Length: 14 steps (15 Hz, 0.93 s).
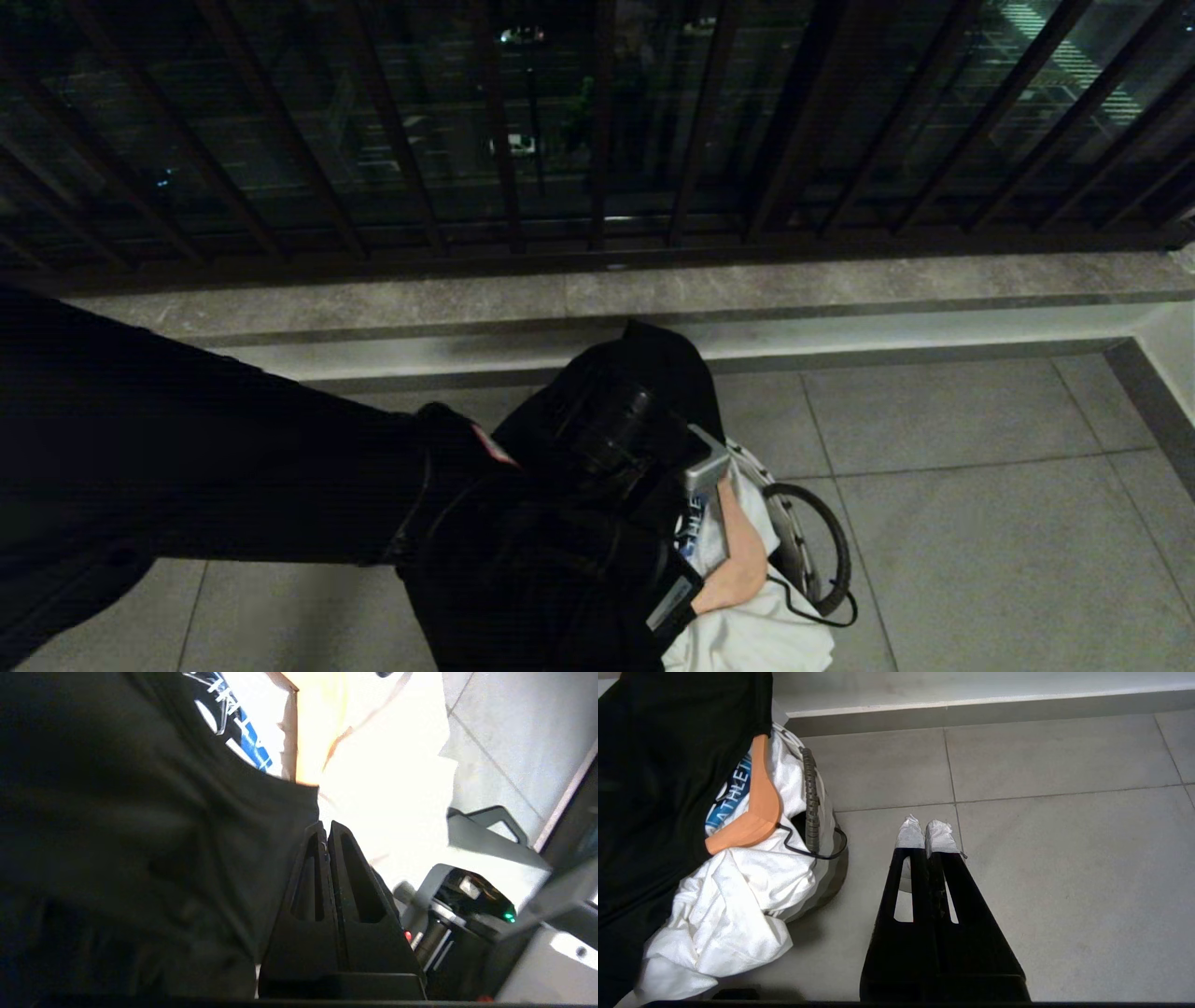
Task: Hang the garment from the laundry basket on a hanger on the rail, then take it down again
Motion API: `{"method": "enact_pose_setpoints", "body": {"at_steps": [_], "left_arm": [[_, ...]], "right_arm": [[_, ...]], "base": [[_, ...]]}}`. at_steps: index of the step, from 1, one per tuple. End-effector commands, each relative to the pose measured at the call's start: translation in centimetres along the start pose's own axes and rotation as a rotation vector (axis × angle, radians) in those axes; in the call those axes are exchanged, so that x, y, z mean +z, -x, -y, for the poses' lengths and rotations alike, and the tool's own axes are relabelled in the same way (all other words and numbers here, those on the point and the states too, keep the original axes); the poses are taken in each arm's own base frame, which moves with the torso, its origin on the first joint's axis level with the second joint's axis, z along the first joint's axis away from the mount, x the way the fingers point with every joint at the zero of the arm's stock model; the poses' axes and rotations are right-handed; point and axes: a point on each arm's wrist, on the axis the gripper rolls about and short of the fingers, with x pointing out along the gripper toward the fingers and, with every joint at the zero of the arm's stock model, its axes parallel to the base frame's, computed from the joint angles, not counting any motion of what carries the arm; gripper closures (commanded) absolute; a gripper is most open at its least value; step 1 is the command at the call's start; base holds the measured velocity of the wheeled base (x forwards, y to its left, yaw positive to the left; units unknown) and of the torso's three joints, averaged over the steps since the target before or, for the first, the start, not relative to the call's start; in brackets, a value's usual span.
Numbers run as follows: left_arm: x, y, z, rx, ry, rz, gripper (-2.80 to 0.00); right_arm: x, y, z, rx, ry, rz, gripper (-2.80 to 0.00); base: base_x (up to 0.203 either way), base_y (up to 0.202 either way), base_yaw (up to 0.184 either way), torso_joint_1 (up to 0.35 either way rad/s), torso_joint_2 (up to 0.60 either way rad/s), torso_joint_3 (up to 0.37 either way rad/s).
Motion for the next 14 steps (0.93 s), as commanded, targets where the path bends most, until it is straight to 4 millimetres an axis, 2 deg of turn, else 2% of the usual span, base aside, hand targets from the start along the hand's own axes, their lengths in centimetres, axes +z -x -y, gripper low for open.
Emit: {"method": "enact_pose_setpoints", "body": {"at_steps": [1,6,14], "left_arm": [[-0.6,-3.0,-0.1,-0.008,0.000,-0.051,0.00],[0.0,-5.8,0.2,-0.019,-0.031,-0.054,0.00],[0.8,-8.0,-0.1,-0.018,-0.178,-0.040,0.00]], "right_arm": [[0.0,0.0,0.0,0.001,-0.001,0.002,0.00],[0.0,0.0,0.0,0.001,-0.001,0.001,0.00],[0.0,0.0,0.0,0.001,-0.001,0.000,0.00]], "base": [[0.000,0.000,0.000,0.000,0.00,0.000],[0.000,0.000,0.000,0.000,0.00,0.000],[0.000,0.000,0.000,0.000,0.00,0.000]]}}
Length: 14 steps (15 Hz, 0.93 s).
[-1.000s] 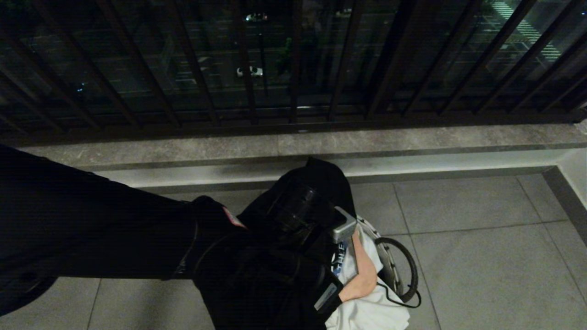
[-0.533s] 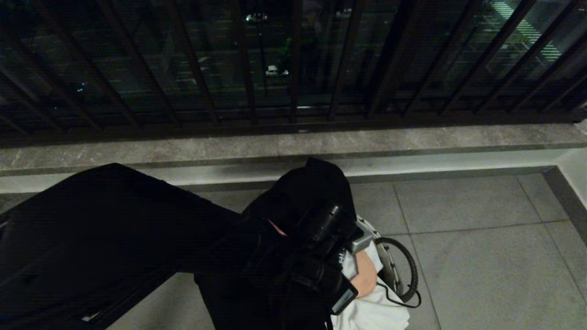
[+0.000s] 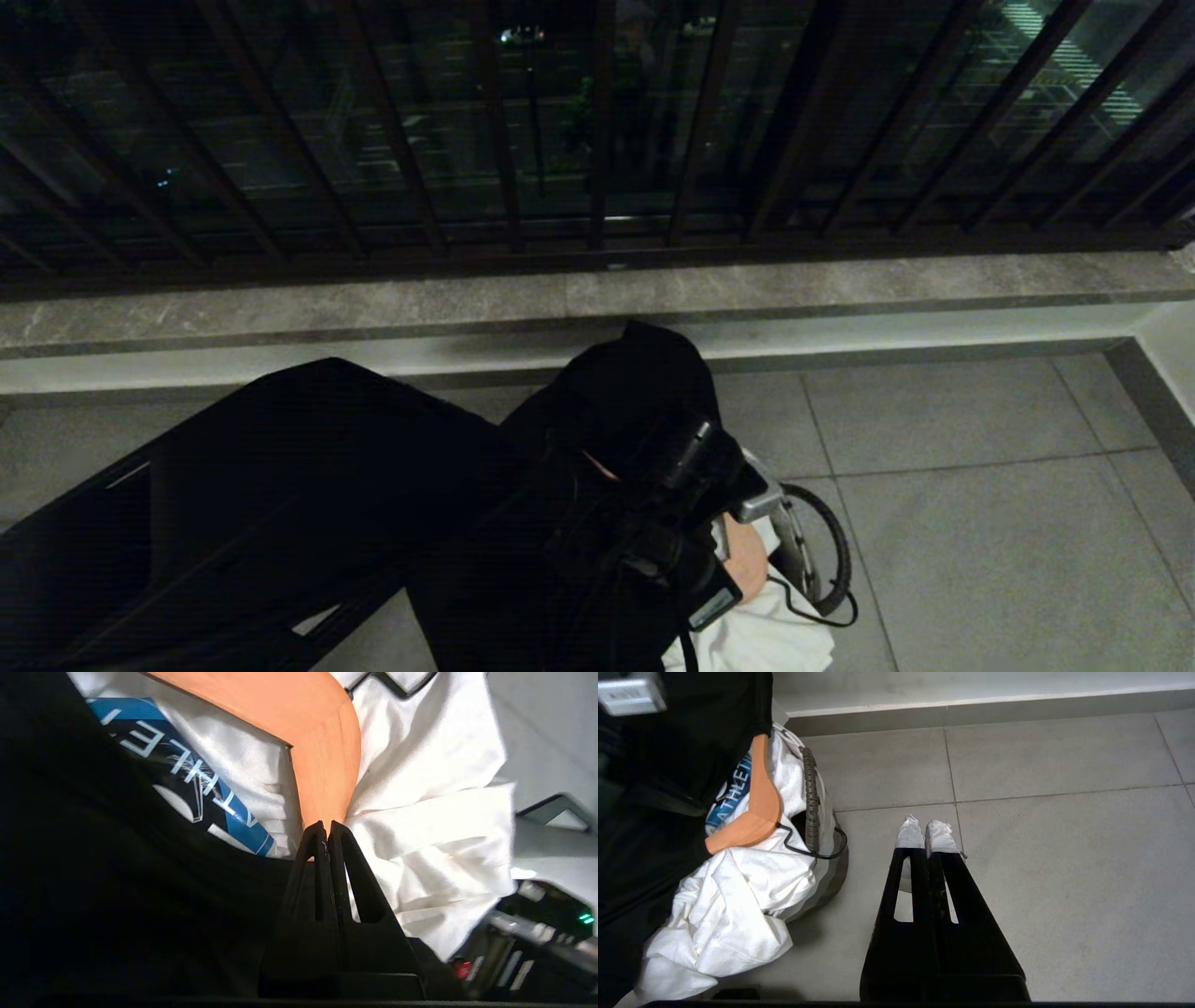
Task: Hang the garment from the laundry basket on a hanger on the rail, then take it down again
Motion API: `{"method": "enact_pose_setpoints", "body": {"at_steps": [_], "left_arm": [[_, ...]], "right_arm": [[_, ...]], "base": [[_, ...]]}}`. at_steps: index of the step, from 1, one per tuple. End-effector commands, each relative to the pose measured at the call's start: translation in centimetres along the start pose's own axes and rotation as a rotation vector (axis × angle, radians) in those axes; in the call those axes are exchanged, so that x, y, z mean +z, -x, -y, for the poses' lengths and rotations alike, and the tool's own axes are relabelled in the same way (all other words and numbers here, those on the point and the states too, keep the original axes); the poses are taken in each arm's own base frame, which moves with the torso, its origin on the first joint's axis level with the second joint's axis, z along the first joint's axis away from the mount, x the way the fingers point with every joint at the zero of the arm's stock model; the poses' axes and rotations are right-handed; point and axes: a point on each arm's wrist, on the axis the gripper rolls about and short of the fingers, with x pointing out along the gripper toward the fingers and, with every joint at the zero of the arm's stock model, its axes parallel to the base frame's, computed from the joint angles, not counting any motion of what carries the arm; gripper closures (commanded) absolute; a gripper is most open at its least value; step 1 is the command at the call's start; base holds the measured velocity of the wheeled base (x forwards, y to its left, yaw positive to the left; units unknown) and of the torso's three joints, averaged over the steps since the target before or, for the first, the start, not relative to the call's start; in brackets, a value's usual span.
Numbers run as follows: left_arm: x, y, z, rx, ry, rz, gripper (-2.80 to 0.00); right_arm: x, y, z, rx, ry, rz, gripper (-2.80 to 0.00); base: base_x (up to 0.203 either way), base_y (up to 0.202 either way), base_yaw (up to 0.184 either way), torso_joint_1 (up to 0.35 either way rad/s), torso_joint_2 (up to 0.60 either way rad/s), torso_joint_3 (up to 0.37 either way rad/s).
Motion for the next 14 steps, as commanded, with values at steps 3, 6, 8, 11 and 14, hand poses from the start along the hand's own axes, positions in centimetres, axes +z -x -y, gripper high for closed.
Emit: {"method": "enact_pose_setpoints", "body": {"at_steps": [3,6,8,11,14], "left_arm": [[-0.5,-1.9,1.4,-0.032,-0.034,-0.030,0.00],[0.3,-2.5,1.5,-0.018,-0.044,-0.012,0.00],[0.4,-2.8,1.4,0.012,-0.064,-0.017,0.00],[0.5,-2.6,1.4,0.024,-0.070,-0.016,-2.80],[0.4,-2.6,1.4,0.036,-0.070,-0.022,-2.80]], "right_arm": [[0.0,0.0,0.0,-0.001,0.000,0.000,0.00],[0.0,0.0,0.0,0.000,0.000,0.000,0.00],[0.0,0.0,0.0,-0.001,0.000,0.000,0.00],[0.0,0.0,0.0,0.000,0.000,0.000,0.00],[0.0,0.0,0.0,0.000,0.001,0.001,0.00]], "base": [[0.000,0.000,0.000,0.000,0.00,0.000],[0.000,0.000,0.000,0.000,0.00,0.000],[0.000,0.000,0.000,0.000,0.00,0.000],[0.000,0.000,0.000,0.000,0.00,0.000],[0.000,0.000,0.000,0.000,0.00,0.000]]}}
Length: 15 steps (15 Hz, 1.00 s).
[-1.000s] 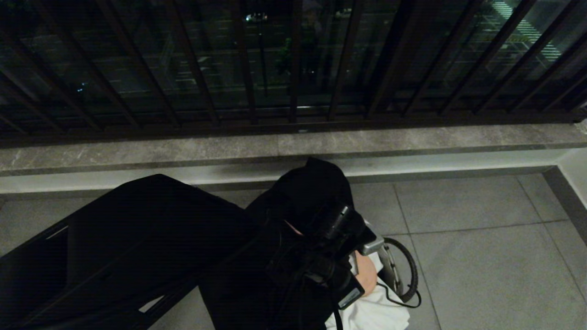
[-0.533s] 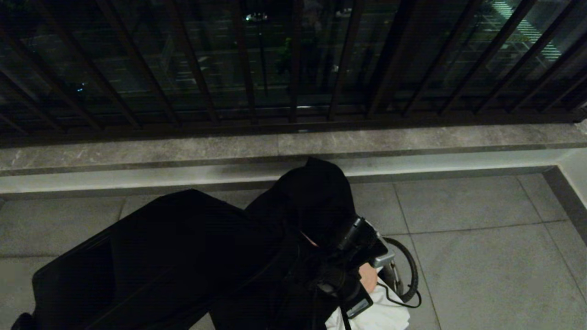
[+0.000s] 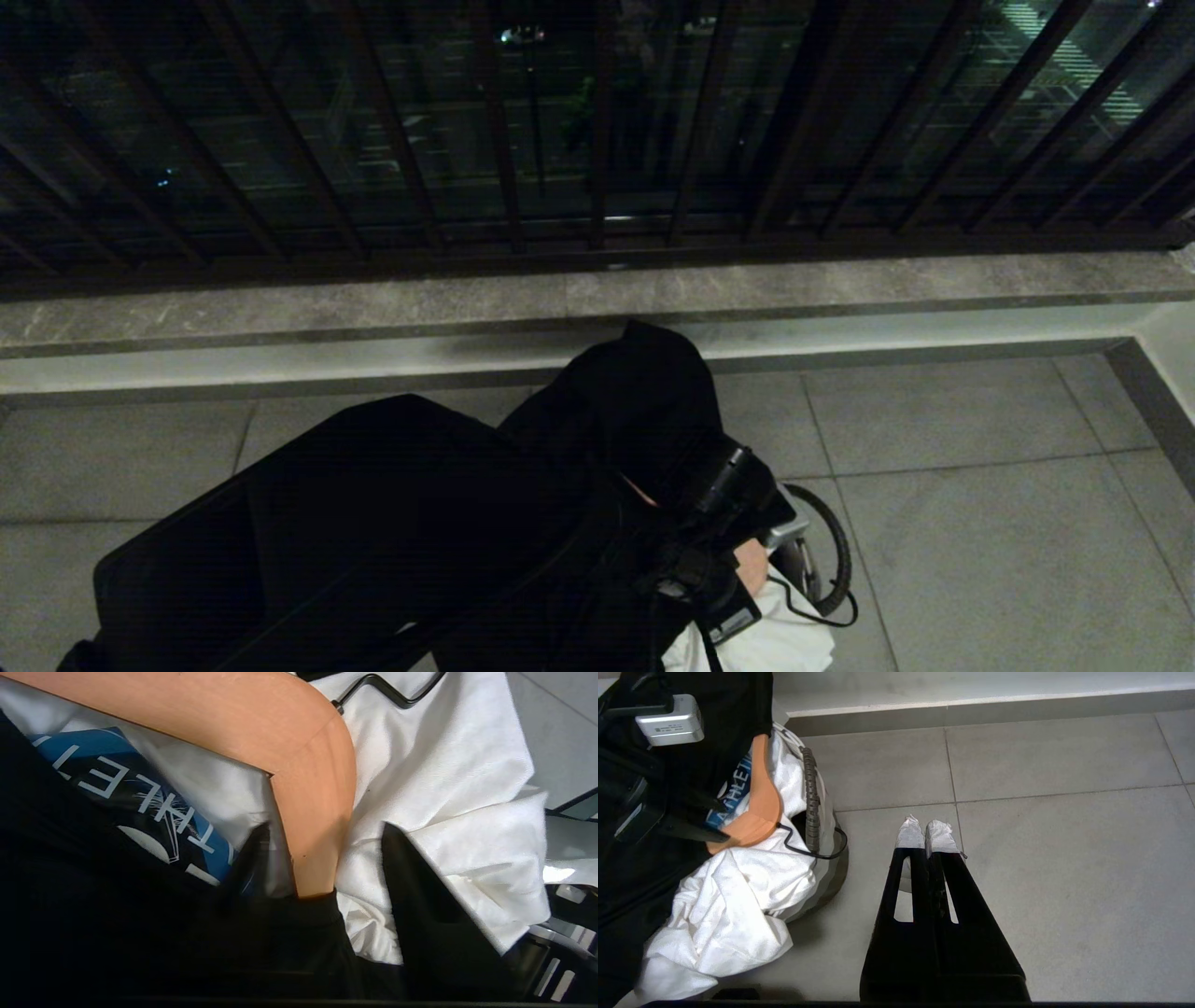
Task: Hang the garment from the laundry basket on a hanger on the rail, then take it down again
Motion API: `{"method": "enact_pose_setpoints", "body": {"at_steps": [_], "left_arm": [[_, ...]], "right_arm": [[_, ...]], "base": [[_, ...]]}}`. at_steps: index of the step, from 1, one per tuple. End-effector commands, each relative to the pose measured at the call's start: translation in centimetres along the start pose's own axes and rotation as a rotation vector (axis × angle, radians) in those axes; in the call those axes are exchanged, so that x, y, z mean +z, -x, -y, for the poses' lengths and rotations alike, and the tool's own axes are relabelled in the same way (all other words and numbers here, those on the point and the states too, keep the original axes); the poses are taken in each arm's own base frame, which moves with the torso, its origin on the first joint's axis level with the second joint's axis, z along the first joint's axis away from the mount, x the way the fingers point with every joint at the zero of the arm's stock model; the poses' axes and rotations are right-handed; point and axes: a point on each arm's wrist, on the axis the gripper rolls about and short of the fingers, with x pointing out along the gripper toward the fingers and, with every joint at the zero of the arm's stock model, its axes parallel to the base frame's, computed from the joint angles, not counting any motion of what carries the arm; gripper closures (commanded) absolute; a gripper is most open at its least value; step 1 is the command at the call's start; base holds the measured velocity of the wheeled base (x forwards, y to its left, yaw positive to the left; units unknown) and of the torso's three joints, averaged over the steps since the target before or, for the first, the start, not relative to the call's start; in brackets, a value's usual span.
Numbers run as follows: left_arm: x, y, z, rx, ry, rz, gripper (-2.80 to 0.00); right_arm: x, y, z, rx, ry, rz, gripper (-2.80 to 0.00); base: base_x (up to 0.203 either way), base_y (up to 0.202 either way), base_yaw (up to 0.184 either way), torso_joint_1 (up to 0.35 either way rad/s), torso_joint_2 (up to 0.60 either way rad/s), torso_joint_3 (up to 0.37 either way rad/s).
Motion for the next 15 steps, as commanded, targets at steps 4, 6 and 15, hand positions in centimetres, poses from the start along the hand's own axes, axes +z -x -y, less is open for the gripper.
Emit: {"method": "enact_pose_setpoints", "body": {"at_steps": [4,6,15], "left_arm": [[-0.2,-0.4,-0.1,0.036,-0.009,-0.020,-2.80],[-0.5,-0.9,-0.1,0.054,-0.031,-0.032,-2.80],[-0.4,-1.7,-1.5,0.139,-0.036,-0.044,-2.80]], "right_arm": [[0.0,0.0,0.0,0.000,0.000,0.000,0.00],[0.0,0.0,0.0,-0.001,0.000,0.000,0.00],[0.0,0.0,0.0,-0.001,-0.001,0.000,0.00]], "base": [[0.000,0.000,0.000,0.000,0.00,0.000],[0.000,0.000,0.000,0.000,0.00,0.000],[0.000,0.000,0.000,0.000,0.00,0.000]]}}
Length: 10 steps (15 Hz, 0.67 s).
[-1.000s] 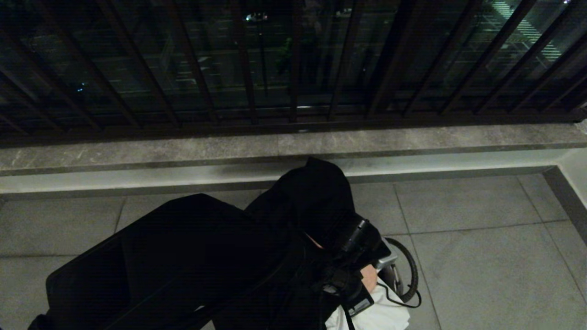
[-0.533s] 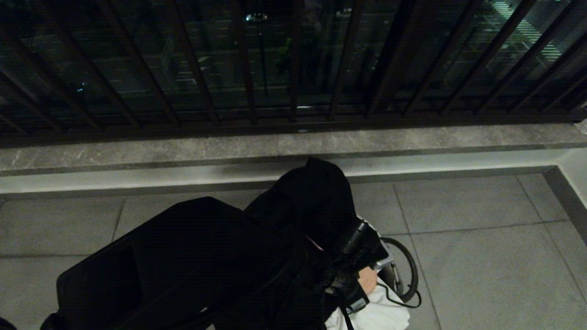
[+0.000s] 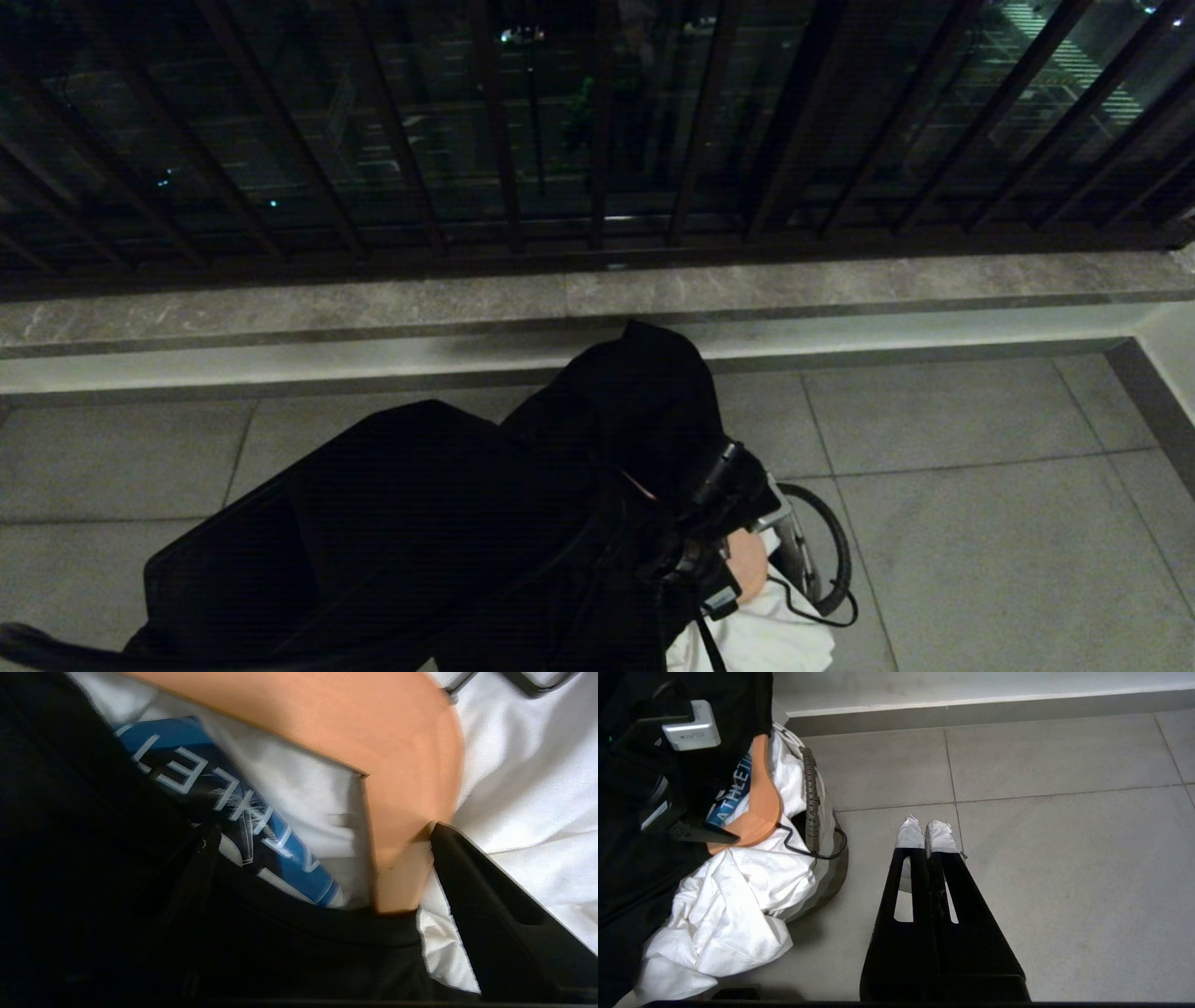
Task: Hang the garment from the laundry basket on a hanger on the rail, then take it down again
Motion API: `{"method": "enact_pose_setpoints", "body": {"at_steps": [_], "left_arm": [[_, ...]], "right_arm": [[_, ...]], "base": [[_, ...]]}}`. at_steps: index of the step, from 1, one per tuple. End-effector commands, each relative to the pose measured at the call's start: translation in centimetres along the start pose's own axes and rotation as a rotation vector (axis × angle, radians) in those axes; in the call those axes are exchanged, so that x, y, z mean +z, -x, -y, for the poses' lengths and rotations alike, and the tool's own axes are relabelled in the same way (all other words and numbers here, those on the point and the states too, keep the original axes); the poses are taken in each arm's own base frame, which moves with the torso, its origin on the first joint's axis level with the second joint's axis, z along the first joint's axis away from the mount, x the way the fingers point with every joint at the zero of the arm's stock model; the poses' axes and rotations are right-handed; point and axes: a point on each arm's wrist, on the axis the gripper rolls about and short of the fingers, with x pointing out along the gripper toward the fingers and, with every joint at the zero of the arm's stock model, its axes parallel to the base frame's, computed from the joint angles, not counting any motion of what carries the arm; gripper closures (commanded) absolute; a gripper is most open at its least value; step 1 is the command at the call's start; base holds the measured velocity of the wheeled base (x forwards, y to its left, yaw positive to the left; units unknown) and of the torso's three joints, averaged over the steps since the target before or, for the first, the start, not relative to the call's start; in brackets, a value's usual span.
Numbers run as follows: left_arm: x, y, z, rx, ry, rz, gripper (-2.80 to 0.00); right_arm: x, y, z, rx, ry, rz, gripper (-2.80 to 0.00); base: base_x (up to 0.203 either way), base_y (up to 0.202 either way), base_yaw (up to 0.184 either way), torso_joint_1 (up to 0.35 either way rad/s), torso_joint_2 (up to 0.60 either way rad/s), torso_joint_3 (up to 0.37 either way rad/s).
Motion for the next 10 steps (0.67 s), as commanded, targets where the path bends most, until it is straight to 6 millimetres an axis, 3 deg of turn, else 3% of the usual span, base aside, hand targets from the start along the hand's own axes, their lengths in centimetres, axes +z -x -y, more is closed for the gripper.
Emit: {"method": "enact_pose_setpoints", "body": {"at_steps": [1,10], "left_arm": [[-0.3,-0.6,0.1,0.004,-0.005,-0.017,-2.80],[-0.4,-0.5,2.3,-0.014,-0.039,-0.038,-2.80]], "right_arm": [[0.0,0.0,0.0,0.001,0.001,0.000,0.00],[0.0,0.0,0.0,0.000,-0.001,0.001,0.00]], "base": [[0.000,0.000,0.000,0.000,0.00,0.000],[0.000,0.000,0.000,0.000,0.00,0.000]]}}
